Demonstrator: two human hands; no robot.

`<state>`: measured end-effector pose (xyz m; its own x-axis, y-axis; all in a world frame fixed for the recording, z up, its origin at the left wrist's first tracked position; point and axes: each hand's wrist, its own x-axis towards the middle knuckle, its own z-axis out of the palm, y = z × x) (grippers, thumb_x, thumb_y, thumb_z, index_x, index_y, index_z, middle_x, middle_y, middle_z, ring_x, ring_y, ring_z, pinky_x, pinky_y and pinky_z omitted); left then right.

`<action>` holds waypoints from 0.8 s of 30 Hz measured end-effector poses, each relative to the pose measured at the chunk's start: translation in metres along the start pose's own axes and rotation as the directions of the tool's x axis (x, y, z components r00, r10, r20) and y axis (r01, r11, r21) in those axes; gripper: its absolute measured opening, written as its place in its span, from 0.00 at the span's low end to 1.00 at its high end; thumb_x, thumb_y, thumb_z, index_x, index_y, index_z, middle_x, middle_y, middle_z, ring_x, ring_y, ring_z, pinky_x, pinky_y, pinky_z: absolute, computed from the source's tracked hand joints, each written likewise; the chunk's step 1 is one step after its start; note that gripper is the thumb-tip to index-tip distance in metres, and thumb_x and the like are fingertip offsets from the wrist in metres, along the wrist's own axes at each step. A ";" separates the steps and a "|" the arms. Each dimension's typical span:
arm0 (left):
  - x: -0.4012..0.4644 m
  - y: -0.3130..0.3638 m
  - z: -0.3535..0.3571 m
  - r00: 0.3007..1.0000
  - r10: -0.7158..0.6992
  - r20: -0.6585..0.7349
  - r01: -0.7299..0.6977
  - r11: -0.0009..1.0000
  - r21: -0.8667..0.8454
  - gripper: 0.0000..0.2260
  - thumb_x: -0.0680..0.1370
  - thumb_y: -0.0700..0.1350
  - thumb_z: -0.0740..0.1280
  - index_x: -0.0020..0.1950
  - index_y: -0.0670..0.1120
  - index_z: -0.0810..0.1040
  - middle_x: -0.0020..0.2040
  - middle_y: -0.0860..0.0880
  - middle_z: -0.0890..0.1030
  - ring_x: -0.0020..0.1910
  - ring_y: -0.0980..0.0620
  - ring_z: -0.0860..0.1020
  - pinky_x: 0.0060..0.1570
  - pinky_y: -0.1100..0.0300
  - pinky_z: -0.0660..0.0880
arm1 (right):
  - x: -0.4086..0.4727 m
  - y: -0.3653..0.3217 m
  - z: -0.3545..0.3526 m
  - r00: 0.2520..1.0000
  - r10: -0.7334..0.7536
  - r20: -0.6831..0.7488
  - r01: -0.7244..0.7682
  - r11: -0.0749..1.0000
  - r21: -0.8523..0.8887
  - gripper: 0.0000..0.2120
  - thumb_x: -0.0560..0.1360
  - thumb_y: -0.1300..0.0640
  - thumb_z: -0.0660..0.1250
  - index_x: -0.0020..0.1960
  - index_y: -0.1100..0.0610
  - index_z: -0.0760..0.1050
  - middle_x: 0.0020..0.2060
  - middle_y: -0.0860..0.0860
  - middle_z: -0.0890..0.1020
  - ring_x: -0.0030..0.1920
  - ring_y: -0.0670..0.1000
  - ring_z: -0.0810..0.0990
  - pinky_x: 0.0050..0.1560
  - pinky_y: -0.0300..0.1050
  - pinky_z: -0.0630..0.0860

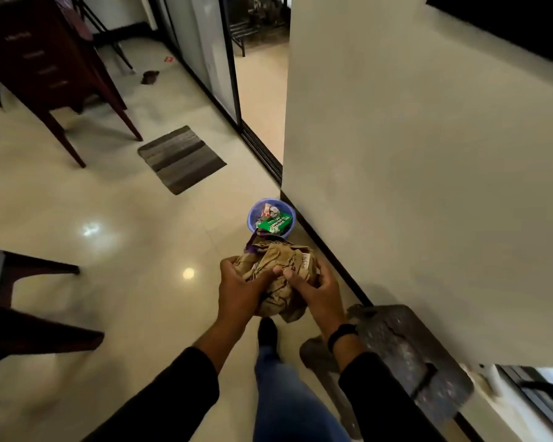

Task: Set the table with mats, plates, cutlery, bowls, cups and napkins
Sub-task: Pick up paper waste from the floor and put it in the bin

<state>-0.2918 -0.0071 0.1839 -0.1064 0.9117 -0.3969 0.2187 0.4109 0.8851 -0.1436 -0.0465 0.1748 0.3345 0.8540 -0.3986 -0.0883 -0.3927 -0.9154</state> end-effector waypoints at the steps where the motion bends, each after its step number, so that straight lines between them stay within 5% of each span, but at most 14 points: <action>1: 0.025 0.003 0.004 1.000 -0.007 0.008 0.007 1.000 0.027 0.31 0.67 0.55 0.81 0.62 0.50 0.67 0.53 0.55 0.78 0.51 0.55 0.80 0.50 0.57 0.79 | 0.023 -0.001 0.008 1.000 0.008 -0.008 -0.008 1.000 -0.007 0.32 0.67 0.53 0.80 0.68 0.50 0.72 0.57 0.44 0.81 0.57 0.44 0.81 0.50 0.36 0.80; 5: 0.141 0.013 0.023 0.995 -0.046 0.089 0.036 0.993 0.112 0.31 0.70 0.56 0.79 0.65 0.50 0.66 0.55 0.54 0.78 0.53 0.54 0.79 0.48 0.60 0.77 | 0.138 0.004 0.035 0.994 0.097 -0.042 -0.098 0.995 -0.035 0.35 0.66 0.54 0.81 0.70 0.50 0.71 0.59 0.47 0.80 0.58 0.47 0.80 0.51 0.40 0.81; 10: 0.289 0.010 0.043 0.958 -0.151 0.243 0.096 0.970 0.224 0.25 0.72 0.53 0.73 0.63 0.52 0.65 0.61 0.49 0.77 0.59 0.50 0.78 0.58 0.49 0.79 | 0.283 0.014 0.071 0.957 0.262 -0.126 -0.271 0.961 -0.052 0.32 0.66 0.58 0.80 0.67 0.53 0.73 0.57 0.49 0.81 0.54 0.48 0.81 0.52 0.45 0.81; 14: 0.394 -0.006 0.065 0.949 -0.170 0.265 0.083 0.947 0.312 0.23 0.71 0.46 0.76 0.62 0.51 0.71 0.55 0.53 0.79 0.52 0.55 0.79 0.52 0.58 0.78 | 0.382 0.038 0.098 0.914 0.325 -0.242 -0.359 0.926 -0.113 0.37 0.62 0.55 0.83 0.67 0.52 0.71 0.56 0.50 0.81 0.55 0.52 0.81 0.53 0.48 0.81; 20: 0.518 -0.104 0.119 0.962 -0.182 0.205 0.081 0.903 0.422 0.24 0.72 0.42 0.76 0.65 0.50 0.73 0.54 0.50 0.83 0.51 0.50 0.82 0.50 0.60 0.78 | 0.498 0.131 0.133 0.822 0.349 -0.450 -0.469 0.863 -0.187 0.41 0.57 0.45 0.81 0.65 0.52 0.70 0.58 0.51 0.80 0.56 0.54 0.80 0.57 0.51 0.80; 24: 0.573 -0.174 0.153 0.960 -0.062 0.271 -0.070 0.890 0.451 0.21 0.73 0.40 0.73 0.64 0.51 0.74 0.51 0.56 0.81 0.51 0.63 0.77 0.47 0.68 0.73 | 0.553 0.194 0.148 0.801 0.340 -0.493 -0.538 0.771 -0.341 0.44 0.59 0.43 0.82 0.70 0.52 0.68 0.63 0.54 0.76 0.62 0.57 0.75 0.62 0.52 0.75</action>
<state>-0.2420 0.4451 -0.2349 0.1476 0.8521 -0.5022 0.6396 0.3051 0.7056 -0.1147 0.4005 -0.2318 0.7001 0.3820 -0.6033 0.0719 -0.8783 -0.4727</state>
